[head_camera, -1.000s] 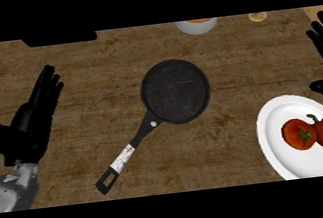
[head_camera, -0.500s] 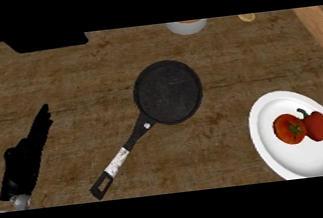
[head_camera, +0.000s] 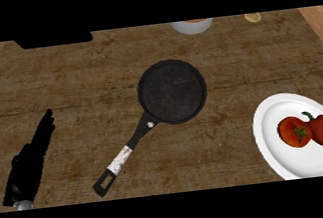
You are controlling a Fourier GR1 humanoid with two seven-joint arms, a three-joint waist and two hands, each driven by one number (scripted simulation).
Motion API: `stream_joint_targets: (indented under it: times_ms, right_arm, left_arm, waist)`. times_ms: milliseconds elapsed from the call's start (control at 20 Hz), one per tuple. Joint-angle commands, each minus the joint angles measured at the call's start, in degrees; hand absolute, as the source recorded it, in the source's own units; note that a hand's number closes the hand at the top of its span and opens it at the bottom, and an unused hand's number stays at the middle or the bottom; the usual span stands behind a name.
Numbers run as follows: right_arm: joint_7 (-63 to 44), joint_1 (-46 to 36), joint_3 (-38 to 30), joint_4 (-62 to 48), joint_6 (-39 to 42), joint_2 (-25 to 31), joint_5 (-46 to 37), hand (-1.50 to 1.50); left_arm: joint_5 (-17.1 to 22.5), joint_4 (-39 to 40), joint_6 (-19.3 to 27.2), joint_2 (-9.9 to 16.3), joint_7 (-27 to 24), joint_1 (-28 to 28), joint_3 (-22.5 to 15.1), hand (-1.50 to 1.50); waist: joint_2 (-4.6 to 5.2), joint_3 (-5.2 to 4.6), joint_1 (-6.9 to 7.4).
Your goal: Pick the tomato from the plate and place it in the pan
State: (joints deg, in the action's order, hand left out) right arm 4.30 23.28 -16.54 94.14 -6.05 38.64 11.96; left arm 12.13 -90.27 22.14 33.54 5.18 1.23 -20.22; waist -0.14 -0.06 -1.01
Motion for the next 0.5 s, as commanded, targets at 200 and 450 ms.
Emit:
stream_joint_targets:
  times_ms: [200, 450]
  right_arm:
    - [-8.4, 0.6, 1.9, 8.0, 10.1, 6.9, -1.9, -1.50]
    - [-22.2, -7.0, 3.4, 9.7, 12.4, 10.5, -2.6, -1.50]
  left_arm:
    - [-1.1, 0.4, -2.4, -1.2, -0.3, 0.8, 0.8, 0.00]
    - [-3.4, 0.2, -3.2, -2.2, -1.8, 2.5, 0.6, 0.00]
  waist:
    - [0.09, 0.03, 0.94]
    - [0.17, 0.02, 1.44]
